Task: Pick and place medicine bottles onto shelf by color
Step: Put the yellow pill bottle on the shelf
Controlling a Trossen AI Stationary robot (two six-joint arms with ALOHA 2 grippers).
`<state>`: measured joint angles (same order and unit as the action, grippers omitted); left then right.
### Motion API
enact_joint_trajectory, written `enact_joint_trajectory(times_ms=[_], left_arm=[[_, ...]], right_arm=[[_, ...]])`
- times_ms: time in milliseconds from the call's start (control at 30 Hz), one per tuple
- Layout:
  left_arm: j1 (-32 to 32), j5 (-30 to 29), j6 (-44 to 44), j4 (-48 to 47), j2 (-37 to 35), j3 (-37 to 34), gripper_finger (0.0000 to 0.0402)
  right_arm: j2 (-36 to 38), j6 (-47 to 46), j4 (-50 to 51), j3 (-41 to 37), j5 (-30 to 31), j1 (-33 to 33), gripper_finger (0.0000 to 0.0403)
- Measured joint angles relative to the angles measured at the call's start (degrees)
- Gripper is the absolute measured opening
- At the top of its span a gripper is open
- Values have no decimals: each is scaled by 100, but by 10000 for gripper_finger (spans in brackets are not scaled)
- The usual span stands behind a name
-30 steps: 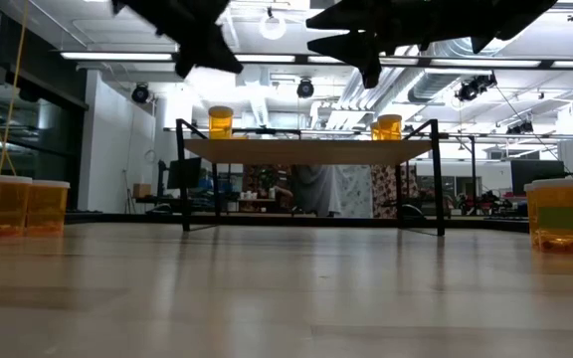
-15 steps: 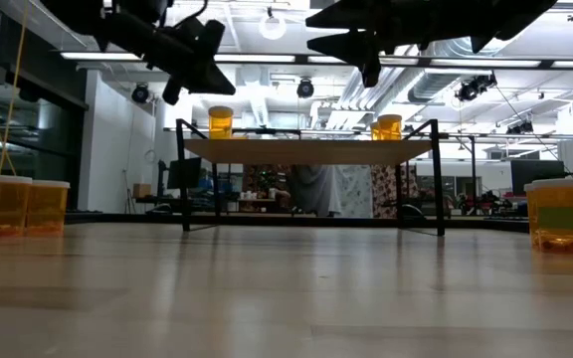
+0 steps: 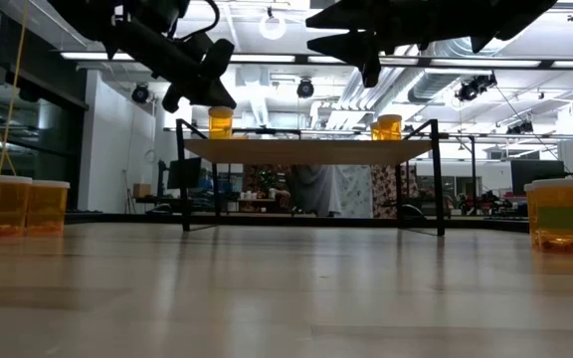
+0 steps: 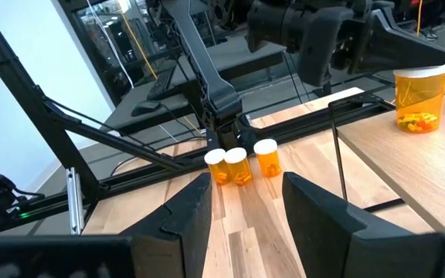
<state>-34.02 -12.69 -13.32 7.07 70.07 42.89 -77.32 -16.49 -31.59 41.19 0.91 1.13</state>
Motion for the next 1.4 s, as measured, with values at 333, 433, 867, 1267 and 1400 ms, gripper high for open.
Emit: enact_joint_trajectory(times_ms=[333,433,867,1267,1400], left_arm=[[7,-18,-7,2,0,0,0],[7,-71,-24,6,-1,-2,0],[111,-444,-197,856,-5,-470,0],[100,-166,49,684,-12,-463,0],[93,88,107,610,56,-452,0]], right_arm=[[0,0,2,0,-1,0,152],[0,0,2,0,-2,0,152],[0,0,2,0,-4,0,152],[0,0,2,0,-4,0,152],[0,0,2,0,-2,0,152]])
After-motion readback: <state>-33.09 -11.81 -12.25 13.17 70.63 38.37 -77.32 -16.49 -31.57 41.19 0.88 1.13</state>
